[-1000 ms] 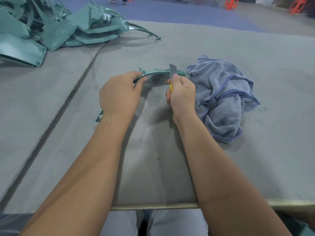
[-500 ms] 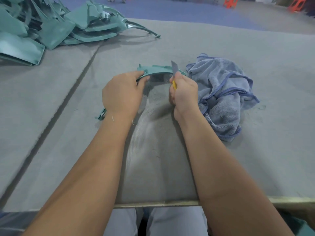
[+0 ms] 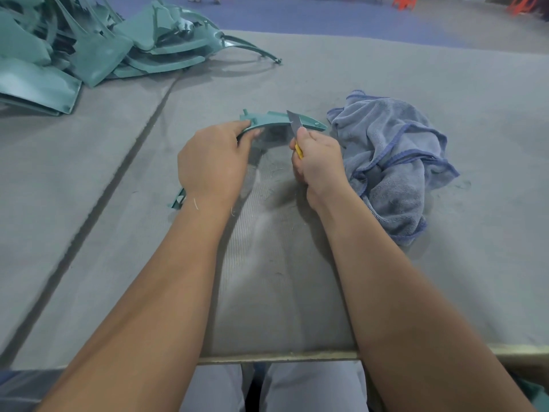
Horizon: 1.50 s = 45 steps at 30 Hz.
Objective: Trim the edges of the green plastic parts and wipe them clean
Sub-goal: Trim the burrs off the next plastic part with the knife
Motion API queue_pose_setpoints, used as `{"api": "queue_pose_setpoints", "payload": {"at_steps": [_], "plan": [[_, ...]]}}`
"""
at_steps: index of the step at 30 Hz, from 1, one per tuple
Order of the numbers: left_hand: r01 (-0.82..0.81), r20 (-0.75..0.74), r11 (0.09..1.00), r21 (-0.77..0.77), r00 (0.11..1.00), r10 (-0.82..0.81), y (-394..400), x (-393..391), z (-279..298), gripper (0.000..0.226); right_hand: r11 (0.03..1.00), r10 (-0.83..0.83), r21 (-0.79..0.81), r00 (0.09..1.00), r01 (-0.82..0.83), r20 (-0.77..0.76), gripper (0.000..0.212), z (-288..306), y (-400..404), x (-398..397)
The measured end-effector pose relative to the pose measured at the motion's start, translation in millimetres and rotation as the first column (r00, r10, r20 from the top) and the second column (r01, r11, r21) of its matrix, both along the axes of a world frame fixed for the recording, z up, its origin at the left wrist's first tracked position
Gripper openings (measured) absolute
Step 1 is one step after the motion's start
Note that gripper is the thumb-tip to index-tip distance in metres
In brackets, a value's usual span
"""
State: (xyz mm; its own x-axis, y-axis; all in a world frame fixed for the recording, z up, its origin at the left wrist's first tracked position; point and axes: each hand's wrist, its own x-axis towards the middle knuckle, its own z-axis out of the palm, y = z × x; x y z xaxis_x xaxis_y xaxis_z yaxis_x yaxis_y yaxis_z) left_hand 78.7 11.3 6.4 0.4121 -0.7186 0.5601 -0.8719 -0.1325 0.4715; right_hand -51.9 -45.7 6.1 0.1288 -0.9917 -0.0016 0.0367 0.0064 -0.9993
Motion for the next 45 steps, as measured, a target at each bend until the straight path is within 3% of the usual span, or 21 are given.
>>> {"api": "queue_pose_setpoints", "payload": {"at_steps": [6, 10, 13, 17, 31, 33, 37, 41, 45], "plan": [[0.023, 0.024, 0.998, 0.05, 0.999, -0.024, -2.5, -5.4, -3.2, 0.032, 0.989, 0.138, -0.062, 0.99, -0.136, 0.023, 0.04, -4.4, 4.0, 5.5], [0.003, -0.013, 1.0, 0.025, 1.0, -0.003, -2.0, -3.3, -2.9, 0.033, 0.998, -0.045, 0.058, 0.979, 0.034, 0.199, 0.037, -0.6, -0.1, -2.5], [0.002, -0.017, 1.0, 0.021, 1.0, -0.002, -2.2, -2.7, -2.6, 0.033, 0.996, -0.081, 0.033, 0.991, 0.078, 0.11, 0.037, -2.6, 0.4, 0.3], [-0.009, -0.011, 1.0, 0.003, 1.0, 0.009, -2.4, -1.9, -2.4, 0.033, 0.999, -0.014, -0.051, 0.999, 0.013, -0.032, 0.039, -3.3, 2.1, 3.3], [0.009, 0.036, 0.999, 0.032, 0.999, -0.01, -2.9, -0.8, -4.6, 0.033, 0.958, 0.285, -0.023, 0.958, -0.285, 0.024, 0.04, -0.5, 5.7, -0.6], [-0.011, 0.033, 0.999, 0.04, 0.999, 0.01, -2.5, 0.0, -5.3, 0.035, 0.97, 0.245, -0.018, 0.963, -0.244, 0.112, 0.039, 0.9, 5.3, -0.8], [0.006, 0.035, 1.0, -0.006, 0.999, -0.006, 1.5, 6.1, 0.8, 0.037, 0.998, 0.002, 0.065, 0.934, -0.027, 0.357, 0.032, 3.1, -1.1, -9.2], [0.022, 0.122, 0.999, -0.034, 0.992, -0.018, 9.1, 17.9, 9.3, 0.032, 0.993, -0.112, 0.056, 0.957, 0.1, 0.267, 0.025, 4.0, -1.8, -11.3], [-0.043, 0.177, 0.992, 0.115, 0.984, 0.022, 3.6, 22.5, 3.8, 0.029, 0.984, -0.17, -0.019, 0.967, 0.177, 0.187, 0.028, 1.8, -1.3, -10.2]]}}
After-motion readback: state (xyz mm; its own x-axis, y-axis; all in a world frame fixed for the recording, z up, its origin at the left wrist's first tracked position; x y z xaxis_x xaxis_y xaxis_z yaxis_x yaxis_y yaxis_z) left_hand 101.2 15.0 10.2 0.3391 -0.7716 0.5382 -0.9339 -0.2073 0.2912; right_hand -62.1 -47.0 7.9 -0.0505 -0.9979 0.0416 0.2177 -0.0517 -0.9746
